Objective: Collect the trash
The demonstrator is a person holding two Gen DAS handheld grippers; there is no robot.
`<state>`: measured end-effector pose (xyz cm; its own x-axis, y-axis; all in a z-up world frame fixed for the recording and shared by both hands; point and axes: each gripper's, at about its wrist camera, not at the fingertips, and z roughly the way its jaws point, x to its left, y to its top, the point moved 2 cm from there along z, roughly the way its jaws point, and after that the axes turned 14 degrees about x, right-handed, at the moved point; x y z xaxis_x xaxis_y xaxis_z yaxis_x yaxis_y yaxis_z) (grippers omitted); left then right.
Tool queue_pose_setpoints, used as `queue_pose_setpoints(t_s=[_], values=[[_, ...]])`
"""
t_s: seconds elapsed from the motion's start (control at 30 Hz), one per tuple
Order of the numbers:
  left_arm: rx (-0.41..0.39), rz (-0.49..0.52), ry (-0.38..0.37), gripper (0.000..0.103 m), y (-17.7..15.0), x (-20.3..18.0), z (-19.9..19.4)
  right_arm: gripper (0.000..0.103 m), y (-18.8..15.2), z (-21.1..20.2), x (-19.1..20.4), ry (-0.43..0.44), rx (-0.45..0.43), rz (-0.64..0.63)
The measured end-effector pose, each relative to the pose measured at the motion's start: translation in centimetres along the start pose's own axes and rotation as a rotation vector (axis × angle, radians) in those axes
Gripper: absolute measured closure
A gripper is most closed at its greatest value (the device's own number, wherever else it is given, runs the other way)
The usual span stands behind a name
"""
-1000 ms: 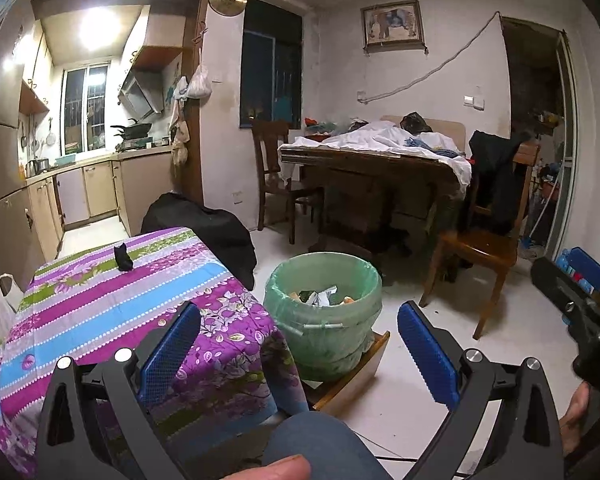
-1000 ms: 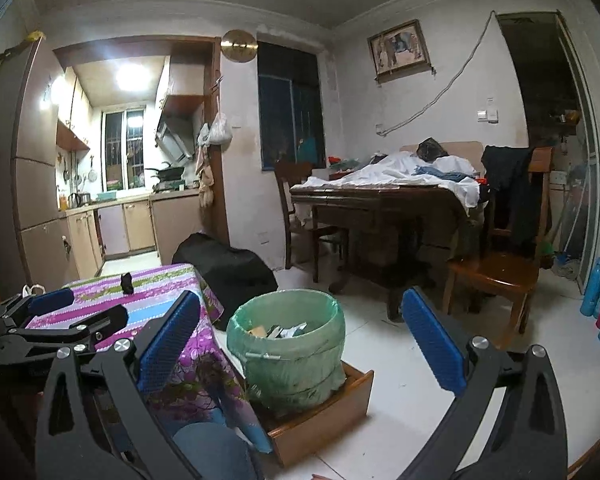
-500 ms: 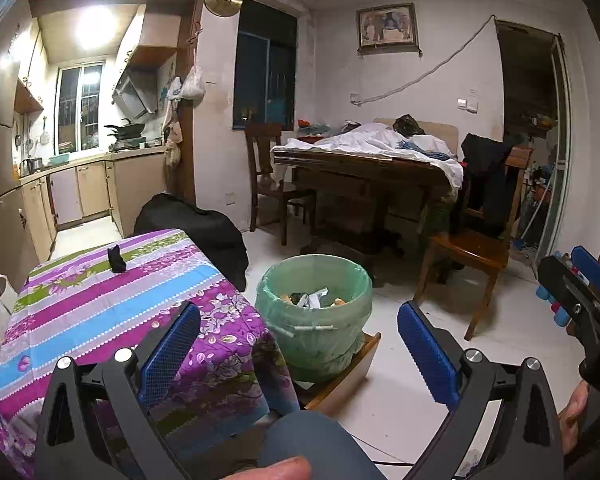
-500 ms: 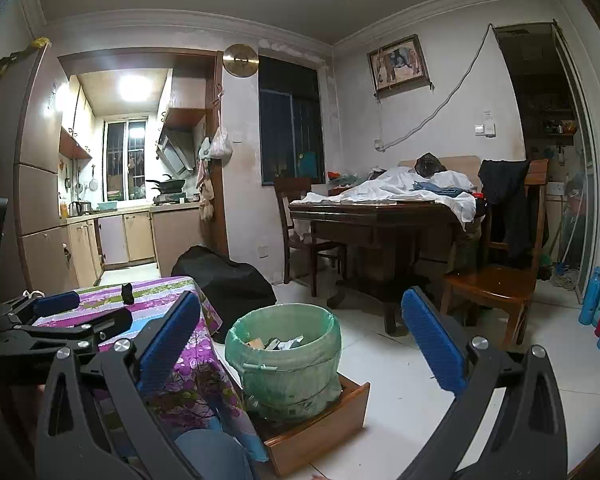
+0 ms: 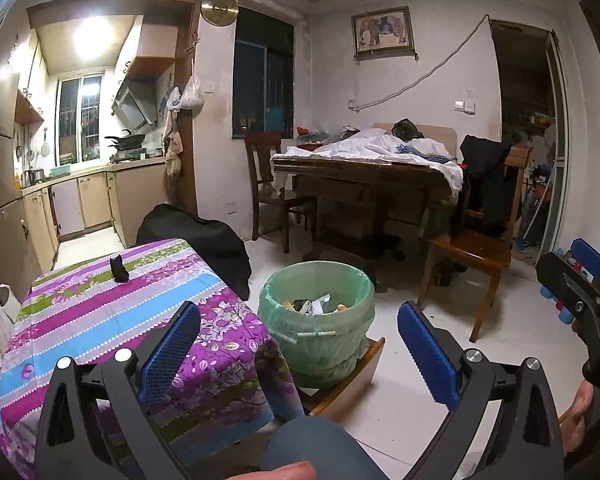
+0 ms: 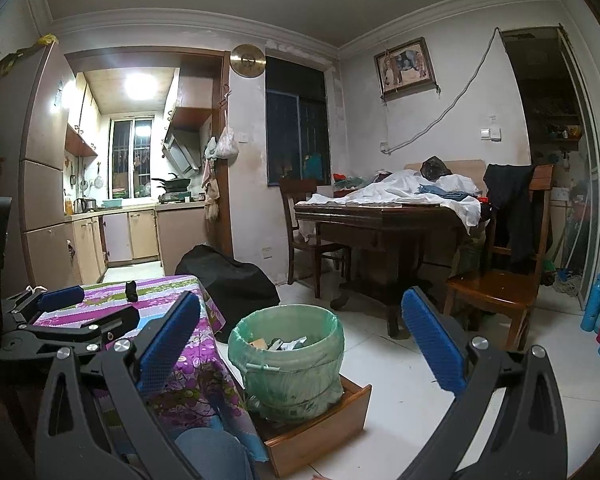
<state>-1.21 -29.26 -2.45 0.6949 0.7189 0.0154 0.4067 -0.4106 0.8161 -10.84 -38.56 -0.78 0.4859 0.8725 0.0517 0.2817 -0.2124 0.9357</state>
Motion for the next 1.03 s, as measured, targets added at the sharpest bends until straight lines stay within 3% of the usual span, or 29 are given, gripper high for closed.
queue_pose_setpoints(t_s=[0.27,0.53,1.03], values=[[-0.075,0.007,0.017,0.005,0.0,-0.3,-0.9,0.005,-0.2,-0.4,0.0,0.017,-0.047,-0.006],[-0.085,0.005,0.02,0.005,-0.1,-0.3,-0.8,0.005,-0.2,-0.4,0.1,0.022,-0.048,-0.006],[-0.006,-0.016,0.038,0.005,-0.6,0.3,1.7,0.005,-0.3,0.0,0.2,0.031,-0.043,-0.01]])
